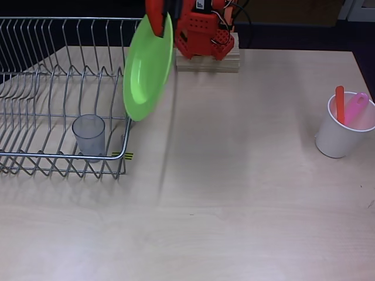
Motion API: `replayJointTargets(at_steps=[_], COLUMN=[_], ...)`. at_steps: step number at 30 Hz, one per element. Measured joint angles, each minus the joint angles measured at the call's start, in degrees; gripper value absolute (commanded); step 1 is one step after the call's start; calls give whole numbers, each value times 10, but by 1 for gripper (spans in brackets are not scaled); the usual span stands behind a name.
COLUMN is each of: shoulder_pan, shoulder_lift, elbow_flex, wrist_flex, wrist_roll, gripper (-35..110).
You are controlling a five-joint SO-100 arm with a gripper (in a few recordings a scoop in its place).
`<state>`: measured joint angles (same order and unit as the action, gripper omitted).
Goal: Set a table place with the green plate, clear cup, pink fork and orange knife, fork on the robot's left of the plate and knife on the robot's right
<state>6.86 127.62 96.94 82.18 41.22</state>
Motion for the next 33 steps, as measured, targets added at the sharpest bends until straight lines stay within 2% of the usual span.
replayJointTargets(at_steps=[9,15,20,28,33], shoulder_pan=[-160,-190,-196,-226,-272], shoulder_lift=[-15,-14,-33,-120,-175], elbow_flex=[128,280,362,381,404], wrist_flex=[-52,-116,-217,-326,-388], wrist_roll=[212,334,378,425,518], gripper=[0,0,0,0,5])
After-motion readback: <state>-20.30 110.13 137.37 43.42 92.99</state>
